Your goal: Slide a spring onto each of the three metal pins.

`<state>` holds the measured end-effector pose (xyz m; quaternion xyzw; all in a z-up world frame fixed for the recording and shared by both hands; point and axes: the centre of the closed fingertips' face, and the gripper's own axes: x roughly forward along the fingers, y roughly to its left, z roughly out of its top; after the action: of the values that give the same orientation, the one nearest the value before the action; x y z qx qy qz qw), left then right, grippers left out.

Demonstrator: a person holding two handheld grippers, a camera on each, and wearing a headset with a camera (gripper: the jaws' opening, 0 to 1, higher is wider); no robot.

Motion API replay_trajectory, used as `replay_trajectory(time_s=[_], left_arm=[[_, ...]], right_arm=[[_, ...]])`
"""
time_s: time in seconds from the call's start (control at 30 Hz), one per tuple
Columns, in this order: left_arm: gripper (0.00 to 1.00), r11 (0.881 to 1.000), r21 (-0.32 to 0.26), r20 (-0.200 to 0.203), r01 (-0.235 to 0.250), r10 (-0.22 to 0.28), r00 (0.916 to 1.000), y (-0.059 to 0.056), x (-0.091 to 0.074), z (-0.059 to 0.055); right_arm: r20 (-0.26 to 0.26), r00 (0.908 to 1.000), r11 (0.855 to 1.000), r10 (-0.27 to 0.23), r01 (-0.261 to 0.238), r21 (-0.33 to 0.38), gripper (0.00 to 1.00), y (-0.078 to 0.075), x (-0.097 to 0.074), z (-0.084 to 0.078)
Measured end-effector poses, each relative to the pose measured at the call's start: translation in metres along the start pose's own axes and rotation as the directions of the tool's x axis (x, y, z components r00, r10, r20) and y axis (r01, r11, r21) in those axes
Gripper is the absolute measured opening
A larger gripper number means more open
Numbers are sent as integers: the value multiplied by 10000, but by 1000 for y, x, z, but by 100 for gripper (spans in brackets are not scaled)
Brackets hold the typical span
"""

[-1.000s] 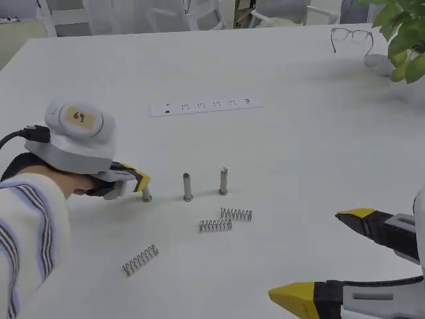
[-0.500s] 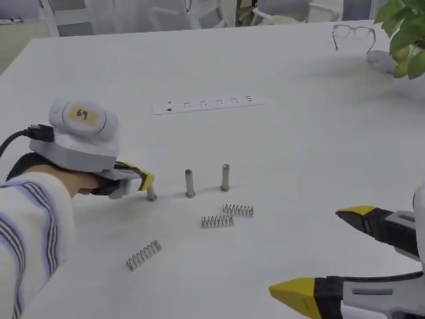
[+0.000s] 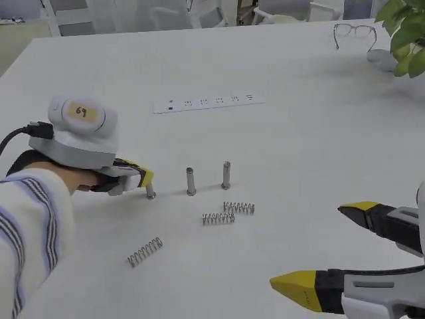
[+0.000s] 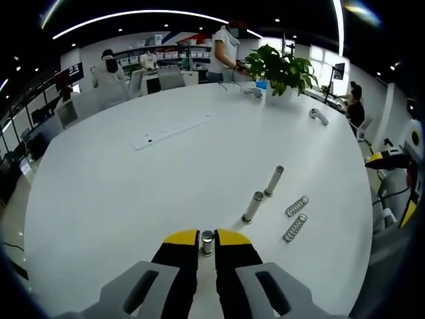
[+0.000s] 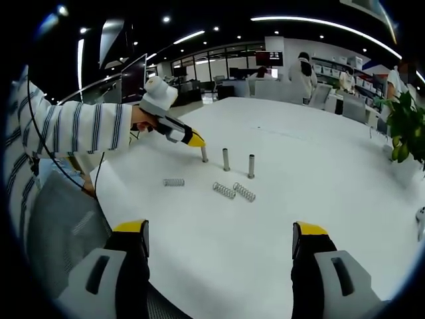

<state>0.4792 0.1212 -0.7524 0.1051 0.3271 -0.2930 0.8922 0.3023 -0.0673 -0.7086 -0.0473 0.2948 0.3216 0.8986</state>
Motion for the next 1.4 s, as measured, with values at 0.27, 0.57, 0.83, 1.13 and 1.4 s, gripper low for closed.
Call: replay_trajectory(time_s=[0.27, 0.57, 0.83, 1.13, 1.4], left_arm=[[9, 9998, 126, -159, -149, 151, 9998, 4, -2, -5], [8, 9996, 211, -90, -196, 198, 9998, 5, -10, -2], [8, 9996, 236, -233, -130, 136, 9996, 3, -23, -15], [9, 9999, 6, -763, -135, 135, 9970, -7, -37, -40], [12, 9997, -20, -900, 253, -254, 9956, -29, -47, -51]], right_arm=[[47, 10000, 10000, 1, 0, -26, 87, 0, -1, 1], [111, 9999, 10000, -35, 35, -29, 88, 0, -2, 3], [261, 9997, 9999, -3, 0, 107, 88, -1, -3, 5], [306, 9995, 9997, 77, -84, 214, 88, 1, -3, 5], [181, 9996, 9995, 226, -230, 228, 90, 3, -3, 2]])
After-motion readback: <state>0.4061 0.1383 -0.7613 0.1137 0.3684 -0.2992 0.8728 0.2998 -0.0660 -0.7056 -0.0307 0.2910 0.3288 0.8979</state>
